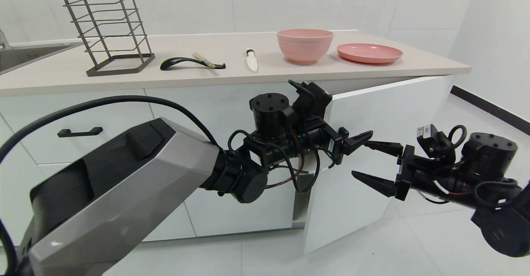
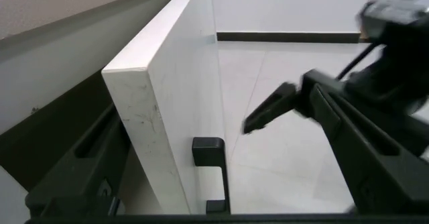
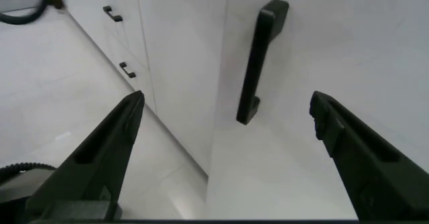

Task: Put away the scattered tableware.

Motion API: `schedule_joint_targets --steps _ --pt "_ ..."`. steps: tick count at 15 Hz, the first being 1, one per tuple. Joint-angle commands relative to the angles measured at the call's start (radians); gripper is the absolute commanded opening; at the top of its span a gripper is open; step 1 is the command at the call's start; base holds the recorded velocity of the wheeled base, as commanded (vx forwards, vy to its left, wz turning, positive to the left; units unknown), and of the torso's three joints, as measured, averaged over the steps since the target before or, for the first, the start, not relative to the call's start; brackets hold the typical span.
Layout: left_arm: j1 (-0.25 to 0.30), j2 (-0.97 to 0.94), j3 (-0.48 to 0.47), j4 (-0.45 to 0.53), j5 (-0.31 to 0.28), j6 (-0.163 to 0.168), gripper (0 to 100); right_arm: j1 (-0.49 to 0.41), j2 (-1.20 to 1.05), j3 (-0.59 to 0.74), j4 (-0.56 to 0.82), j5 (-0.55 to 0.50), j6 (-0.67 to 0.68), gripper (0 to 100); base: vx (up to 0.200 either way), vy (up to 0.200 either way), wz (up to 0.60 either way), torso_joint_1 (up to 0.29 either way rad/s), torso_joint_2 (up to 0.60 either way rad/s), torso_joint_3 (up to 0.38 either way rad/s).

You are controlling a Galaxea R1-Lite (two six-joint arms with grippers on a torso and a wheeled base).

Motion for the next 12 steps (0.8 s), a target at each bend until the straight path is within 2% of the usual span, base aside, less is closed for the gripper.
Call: schedule_joint_targets --steps 1,2,5,7,10,12 --pt "0.003 -0.001 0.0 0.0 0.004 0.0 100 -0.001 -0.266 0.202 0.001 -0.002 -0.001 100 0.0 0.0 0.0 0.0 0.0 0.0" --pt "0.005 0.0 0.0 0.0 0.012 0.0 100 -0.003 -0.329 0.258 0.001 -0.002 -0.001 100 0.0 0.0 0.0 0.0 0.0 0.0" --pt "0.007 0.015 -0.002 0.0 0.023 0.0 100 -0.006 -0.504 0.314 0.007 -0.005 -0.001 100 0.0 0.0 0.0 0.0 0.0 0.0" --pt "0.002 0.023 0.001 -0.006 0.023 0.002 100 -0.038 -0.582 0.314 0.007 -0.042 0.0 100 0.0 0.0 0.0 0.0 0.0 0.0" --pt "-0.024 0.023 0.024 -0.031 0.024 0.002 100 -0.069 -0.694 0.294 0.006 -0.045 0.0 100 0.0 0.0 0.0 0.0 0.0 0.0" --pt "-0.044 0.023 0.06 -0.052 0.024 0.0 100 -0.122 -0.794 0.247 0.006 -0.047 -0.001 100 0.0 0.0 0.0 0.0 0.0 0.0"
